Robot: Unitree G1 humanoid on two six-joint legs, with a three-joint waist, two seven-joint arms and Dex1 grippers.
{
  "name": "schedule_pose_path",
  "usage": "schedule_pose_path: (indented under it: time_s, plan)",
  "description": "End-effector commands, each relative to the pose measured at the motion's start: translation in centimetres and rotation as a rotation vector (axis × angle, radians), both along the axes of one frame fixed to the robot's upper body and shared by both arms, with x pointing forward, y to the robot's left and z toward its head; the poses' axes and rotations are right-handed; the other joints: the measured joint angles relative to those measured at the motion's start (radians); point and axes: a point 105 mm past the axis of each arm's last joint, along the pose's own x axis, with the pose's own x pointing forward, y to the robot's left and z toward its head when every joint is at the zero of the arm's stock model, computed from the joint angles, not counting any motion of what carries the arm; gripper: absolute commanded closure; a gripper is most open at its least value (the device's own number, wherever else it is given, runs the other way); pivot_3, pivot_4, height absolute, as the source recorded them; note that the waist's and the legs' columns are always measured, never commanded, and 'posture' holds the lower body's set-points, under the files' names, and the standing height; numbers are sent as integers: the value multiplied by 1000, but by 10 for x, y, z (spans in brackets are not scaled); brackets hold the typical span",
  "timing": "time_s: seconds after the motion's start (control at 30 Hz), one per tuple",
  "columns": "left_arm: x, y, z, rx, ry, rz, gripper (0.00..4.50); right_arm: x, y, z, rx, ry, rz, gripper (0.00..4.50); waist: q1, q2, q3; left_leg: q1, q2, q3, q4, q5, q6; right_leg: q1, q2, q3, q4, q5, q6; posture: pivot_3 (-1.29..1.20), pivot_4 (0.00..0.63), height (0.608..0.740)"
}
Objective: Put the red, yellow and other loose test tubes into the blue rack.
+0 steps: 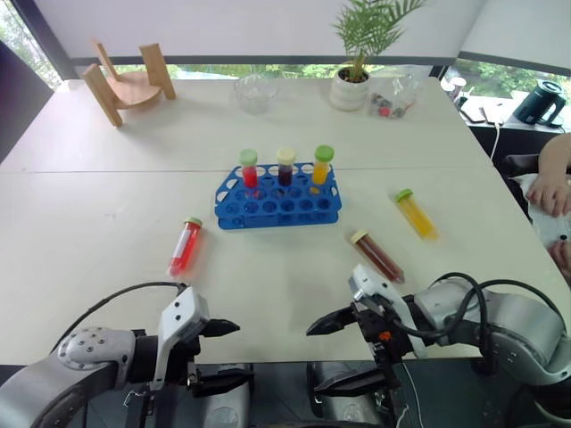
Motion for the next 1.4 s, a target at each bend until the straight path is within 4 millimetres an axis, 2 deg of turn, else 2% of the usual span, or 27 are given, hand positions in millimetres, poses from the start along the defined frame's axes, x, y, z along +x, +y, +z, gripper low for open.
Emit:
schedule_pose_path:
  time_s: [0.03, 0.57, 0.73, 0.83, 0.9, 1.03, 1.1, 1.13, 1.2, 1.3, 1.4]
  plan:
    - [-1, -5, 7, -16, -13, -22, 103, -3, 3, 4, 21, -26, 15, 0, 0, 0, 0, 0, 0, 0, 0, 0, 0, 0, 0, 0, 0, 0, 0, 0, 150, 740]
    - [9, -7, 5, -59, -9, 0, 103, 3, -1, 4, 6, -45, -6, 0, 1, 0, 0, 0, 0, 0, 0, 0, 0, 0, 0, 0, 0, 0, 0, 0, 150, 740]
    - [22, -7, 8, -56, -44, 37, 103, 19, -8, 8, -32, -113, -62, 0, 2, 0, 0, 0, 0, 0, 0, 0, 0, 0, 0, 0, 0, 0, 0, 0, 150, 740]
    - [34, -5, 15, -33, -61, 41, 103, 34, -18, 19, -34, -137, -128, 0, 3, 0, 0, 0, 0, 0, 1, 0, 0, 1, 0, 0, 0, 0, 0, 0, 150, 740]
    - [48, -3, 29, -45, -92, 28, 103, 53, -27, 40, -34, -167, -211, 0, 2, 0, 0, 0, 0, 0, 1, 0, 0, 1, 0, 0, 0, 0, 0, 0, 150, 740]
    - [74, -1, 67, -71, -178, -6, 103, 104, -49, 108, 60, -287, -407, 0, -1, 0, 1, 0, 0, 0, 2, 0, 0, 1, 1, 0, 1, 2, -1, 0, 150, 740]
    - [85, 1, 88, -36, -257, -48, 103, 143, -79, 140, -1, -422, -571, 0, -2, 0, 1, 0, 0, 0, 2, 0, 0, 0, 1, 0, 1, 2, -1, 0, 150, 740]
    - [91, 4, 99, 7, -319, -72, 103, 167, -101, 149, -92, -488, -676, 0, -3, 0, 1, -1, 0, 0, 1, 0, 0, -1, 1, 0, 0, 2, -1, 0, 150, 740]
    - [97, 8, 111, 79, -403, -113, 103, 195, -133, 153, -266, -527, -804, 0, -3, 1, 1, -1, -1, 1, 0, 0, 0, -3, 1, 0, 0, 2, -1, 0, 150, 740]
    - [100, 10, 118, 162, -478, -158, 103, 225, -171, 142, -504, -535, -938, 0, -5, 0, 0, -1, -1, 2, -2, -2, 4, -3, 0, 0, -1, 2, 0, 0, 150, 740]
    - [102, 9, 120, 198, -531, -179, 103, 233, -182, 126, -613, -444, -936, 0, -10, 1, 1, -5, -1, 4, -3, -4, 8, -7, 0, 1, -1, 3, 4, 0, 150, 740]
